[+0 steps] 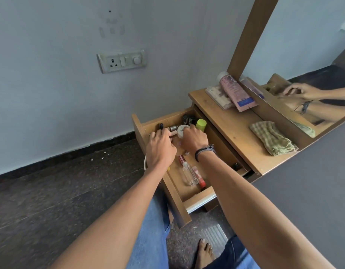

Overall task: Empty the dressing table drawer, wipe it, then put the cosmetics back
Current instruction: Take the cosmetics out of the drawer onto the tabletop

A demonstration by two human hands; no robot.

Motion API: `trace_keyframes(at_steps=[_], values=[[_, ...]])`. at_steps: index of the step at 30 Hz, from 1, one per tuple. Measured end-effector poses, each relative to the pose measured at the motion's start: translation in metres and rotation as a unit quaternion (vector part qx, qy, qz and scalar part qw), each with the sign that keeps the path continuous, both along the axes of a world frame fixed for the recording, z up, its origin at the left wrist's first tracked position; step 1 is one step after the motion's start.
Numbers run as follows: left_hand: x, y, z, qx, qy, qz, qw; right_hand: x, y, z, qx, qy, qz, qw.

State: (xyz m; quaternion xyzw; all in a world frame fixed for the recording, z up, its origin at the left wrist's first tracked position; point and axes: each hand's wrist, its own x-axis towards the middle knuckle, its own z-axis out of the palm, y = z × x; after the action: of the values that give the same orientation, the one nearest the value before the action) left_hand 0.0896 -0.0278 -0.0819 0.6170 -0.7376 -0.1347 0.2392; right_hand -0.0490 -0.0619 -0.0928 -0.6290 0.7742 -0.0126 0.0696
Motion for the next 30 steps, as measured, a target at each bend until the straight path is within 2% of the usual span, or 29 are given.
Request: trace_keyframes(at_steps=[5, 11, 24, 30], values=[[0.0, 0.001, 0.0, 0.003, 0.01, -0.004, 1.0, 0.007, -0.011, -0.01, -0.019, 0.017, -0.026, 0.999], [0.001, 0.0, 0.0, 0.005, 0.024, 0.004, 1.0, 0.009, -0.002, -0.008, -0.064, -0.005, -0.042, 0.997], [-0.001, -0.001, 0.004, 0.015, 0.021, 0.015, 1.0, -0.008, 0.061, 0.034, -0.237, -0.08, -0.05, 0.967], [-0.001, -0.001, 0.004, 0.02, 0.015, 0.014, 1.0, -0.071, 0.073, 0.053, -0.292, -0.102, -0.157, 0.938]])
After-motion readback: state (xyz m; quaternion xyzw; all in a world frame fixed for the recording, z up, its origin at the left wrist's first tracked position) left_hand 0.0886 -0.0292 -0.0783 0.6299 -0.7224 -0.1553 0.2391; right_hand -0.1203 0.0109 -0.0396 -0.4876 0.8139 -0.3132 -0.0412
